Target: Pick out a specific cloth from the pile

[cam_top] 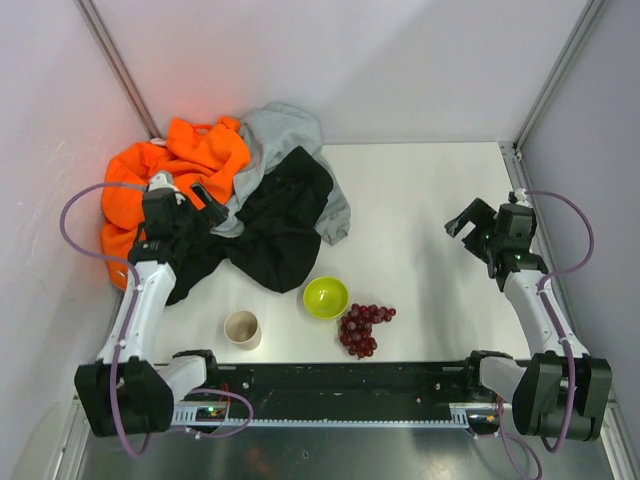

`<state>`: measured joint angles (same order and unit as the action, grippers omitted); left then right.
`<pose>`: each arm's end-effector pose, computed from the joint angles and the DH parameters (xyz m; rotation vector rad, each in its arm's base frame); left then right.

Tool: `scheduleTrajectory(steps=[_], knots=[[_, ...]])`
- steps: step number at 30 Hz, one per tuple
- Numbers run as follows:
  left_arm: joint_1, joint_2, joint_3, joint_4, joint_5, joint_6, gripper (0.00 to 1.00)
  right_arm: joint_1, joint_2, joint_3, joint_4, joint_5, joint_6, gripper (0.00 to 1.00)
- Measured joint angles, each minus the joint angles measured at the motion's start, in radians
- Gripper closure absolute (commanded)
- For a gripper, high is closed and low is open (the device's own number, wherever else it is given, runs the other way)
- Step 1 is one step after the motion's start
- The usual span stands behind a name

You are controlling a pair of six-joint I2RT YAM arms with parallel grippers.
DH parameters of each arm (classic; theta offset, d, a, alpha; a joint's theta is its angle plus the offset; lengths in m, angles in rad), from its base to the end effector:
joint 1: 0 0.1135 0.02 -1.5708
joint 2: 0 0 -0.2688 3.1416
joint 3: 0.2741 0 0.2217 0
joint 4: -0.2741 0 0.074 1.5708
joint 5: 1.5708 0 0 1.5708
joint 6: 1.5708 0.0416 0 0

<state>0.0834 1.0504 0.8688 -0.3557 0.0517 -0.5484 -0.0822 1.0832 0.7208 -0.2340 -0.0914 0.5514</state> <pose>0.2058 0.0150 0.3081 -0.6304 2.0293 -0.3317 0.2100 -0.0135 0.2666 0.6310 2.0947 0.3666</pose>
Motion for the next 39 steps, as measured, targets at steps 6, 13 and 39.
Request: scheduleTrajectory(steps=[6, 13, 39], knots=[[0.003, 0.168, 0.115, -0.058, 0.143, 0.007, 0.00, -0.072, 0.027, 0.009, -0.042, -0.087, 0.055, 0.01], [-0.033, 0.362, 0.321, -0.178, 0.250, 0.029, 0.00, -0.105, 0.066, 0.009, -0.114, -0.121, 0.109, 0.01], [-0.497, 0.603, 0.631, -0.599, -0.447, 0.390, 0.00, 0.016, 0.117, 0.009, -0.177, -0.099, 0.108, 0.01]])
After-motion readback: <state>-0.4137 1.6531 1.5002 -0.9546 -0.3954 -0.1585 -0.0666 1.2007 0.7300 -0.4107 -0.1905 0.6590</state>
